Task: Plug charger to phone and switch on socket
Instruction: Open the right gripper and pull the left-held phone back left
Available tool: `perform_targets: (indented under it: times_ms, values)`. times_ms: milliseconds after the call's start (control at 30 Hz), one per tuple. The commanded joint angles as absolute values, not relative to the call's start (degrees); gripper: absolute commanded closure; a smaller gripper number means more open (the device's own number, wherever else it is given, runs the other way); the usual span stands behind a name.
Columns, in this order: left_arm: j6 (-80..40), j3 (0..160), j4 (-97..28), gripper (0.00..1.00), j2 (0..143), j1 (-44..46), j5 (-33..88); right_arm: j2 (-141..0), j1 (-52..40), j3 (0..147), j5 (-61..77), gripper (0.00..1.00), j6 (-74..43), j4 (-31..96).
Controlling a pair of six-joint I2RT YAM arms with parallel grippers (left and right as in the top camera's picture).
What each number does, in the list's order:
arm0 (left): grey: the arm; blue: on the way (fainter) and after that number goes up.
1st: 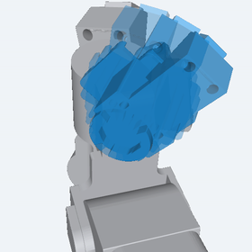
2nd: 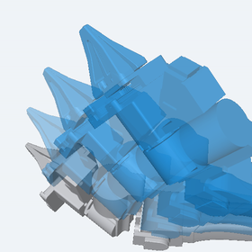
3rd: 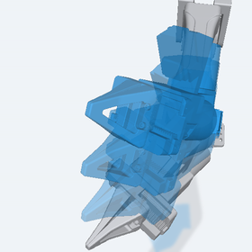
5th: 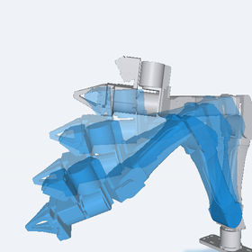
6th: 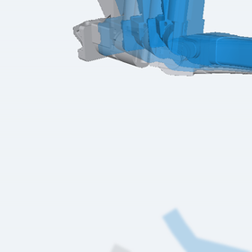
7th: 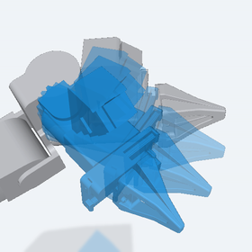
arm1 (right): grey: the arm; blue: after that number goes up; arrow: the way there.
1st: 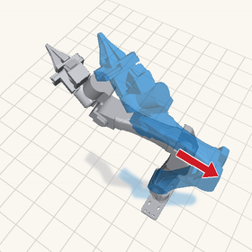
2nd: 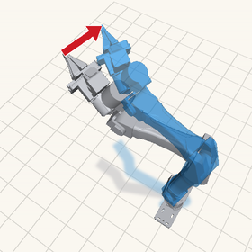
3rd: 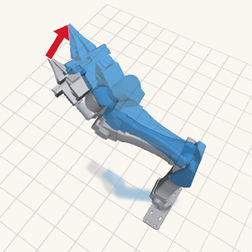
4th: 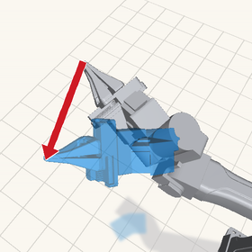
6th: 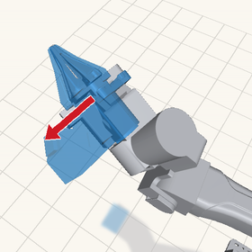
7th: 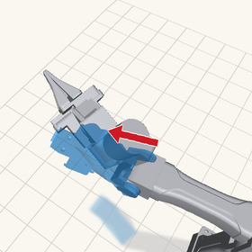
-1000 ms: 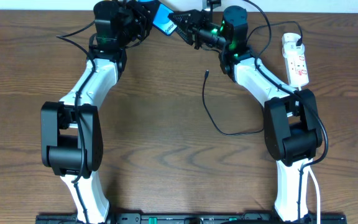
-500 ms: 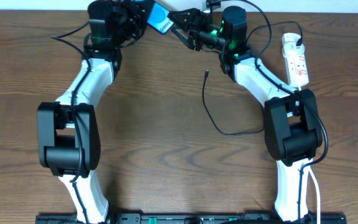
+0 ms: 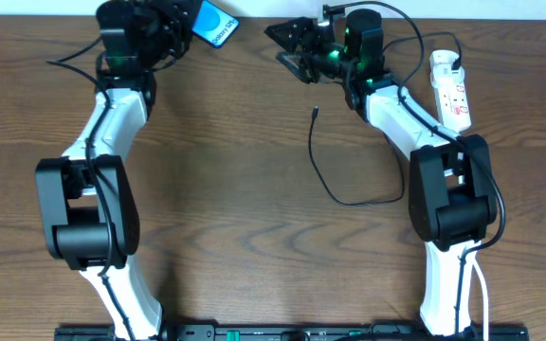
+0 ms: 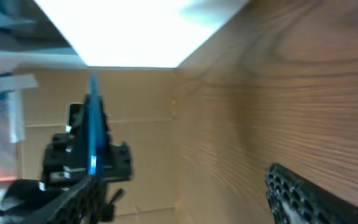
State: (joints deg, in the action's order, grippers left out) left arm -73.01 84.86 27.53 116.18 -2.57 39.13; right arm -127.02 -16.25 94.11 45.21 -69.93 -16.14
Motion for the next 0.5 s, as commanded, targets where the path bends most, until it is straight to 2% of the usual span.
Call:
perform_targets:
  times_ms: [0, 267, 467]
  values:
    - [-69.8, 85.7, 27.0, 0.93, 115.6, -4.4, 43.4, -126.1, -15.3, 94.4, 46.1, 0.16, -61.2, -14.0]
    - [-63.6, 85.7, 18.2, 0.93, 115.6, -6.2, 47.0, -126.1, -15.0, 94.4, 47.6, 0.14, -43.4, -7.7]
    - [-62.9, 85.7, 18.0, 0.93, 115.6, -6.3, 47.6, -126.1, -14.9, 94.4, 46.1, 0.14, -30.8, 1.9]
